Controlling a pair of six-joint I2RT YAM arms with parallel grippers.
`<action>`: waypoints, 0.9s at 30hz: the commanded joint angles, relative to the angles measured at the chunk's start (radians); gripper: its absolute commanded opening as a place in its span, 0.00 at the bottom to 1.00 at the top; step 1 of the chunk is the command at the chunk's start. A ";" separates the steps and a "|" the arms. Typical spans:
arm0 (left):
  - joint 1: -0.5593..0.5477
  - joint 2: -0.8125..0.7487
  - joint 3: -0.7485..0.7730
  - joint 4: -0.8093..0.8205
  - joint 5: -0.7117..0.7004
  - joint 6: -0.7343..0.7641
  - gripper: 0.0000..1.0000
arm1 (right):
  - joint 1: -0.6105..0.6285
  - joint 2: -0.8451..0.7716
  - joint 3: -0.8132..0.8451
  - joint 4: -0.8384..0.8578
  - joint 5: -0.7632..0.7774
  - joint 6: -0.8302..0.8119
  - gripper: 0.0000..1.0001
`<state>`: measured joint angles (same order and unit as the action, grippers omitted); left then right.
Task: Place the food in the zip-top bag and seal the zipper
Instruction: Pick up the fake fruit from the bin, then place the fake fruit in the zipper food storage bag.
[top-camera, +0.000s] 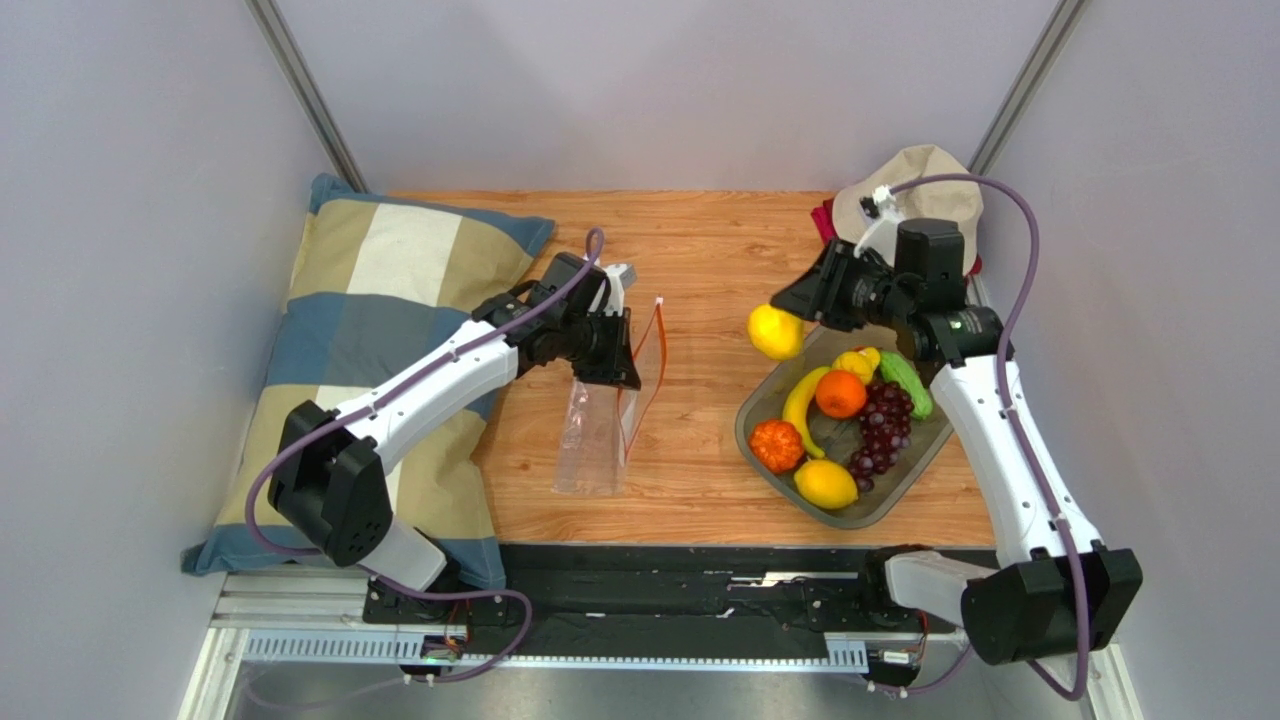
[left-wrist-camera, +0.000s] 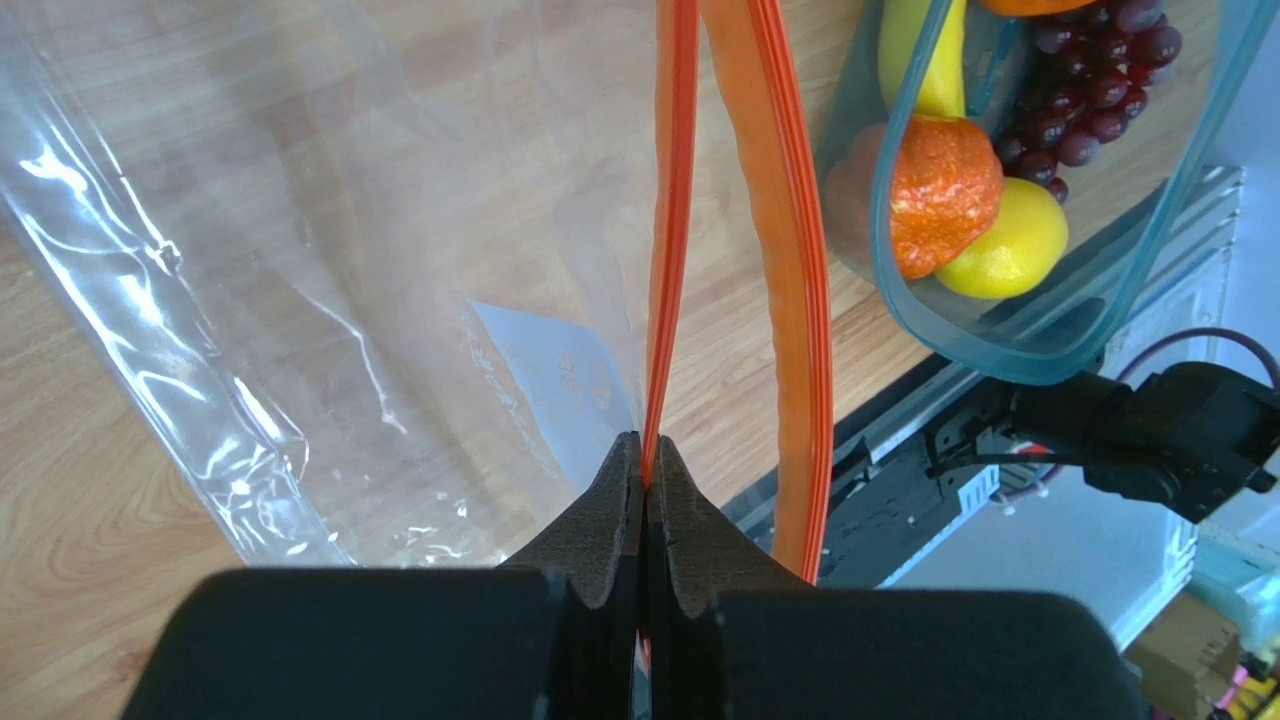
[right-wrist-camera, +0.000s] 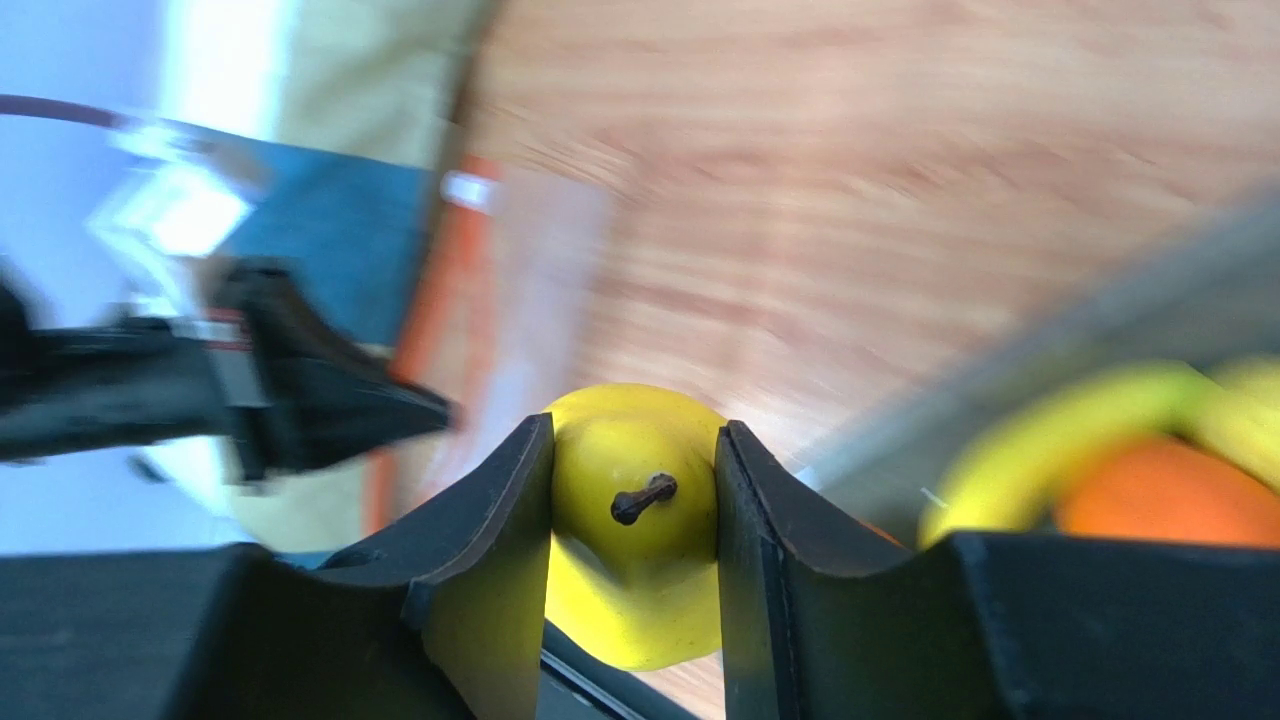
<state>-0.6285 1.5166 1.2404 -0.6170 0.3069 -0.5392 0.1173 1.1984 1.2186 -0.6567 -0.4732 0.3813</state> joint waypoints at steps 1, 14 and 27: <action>0.003 0.014 0.062 0.019 0.052 -0.024 0.00 | 0.119 0.012 0.039 0.325 0.004 0.307 0.00; 0.058 0.020 0.053 0.043 0.136 -0.061 0.00 | 0.317 0.266 -0.042 0.644 -0.097 0.813 0.00; 0.092 0.005 0.027 0.079 0.222 -0.084 0.00 | 0.347 0.339 -0.083 0.491 0.051 0.573 0.00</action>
<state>-0.5362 1.5406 1.2648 -0.5888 0.4690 -0.6052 0.4503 1.5486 1.1412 -0.0971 -0.5171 1.0973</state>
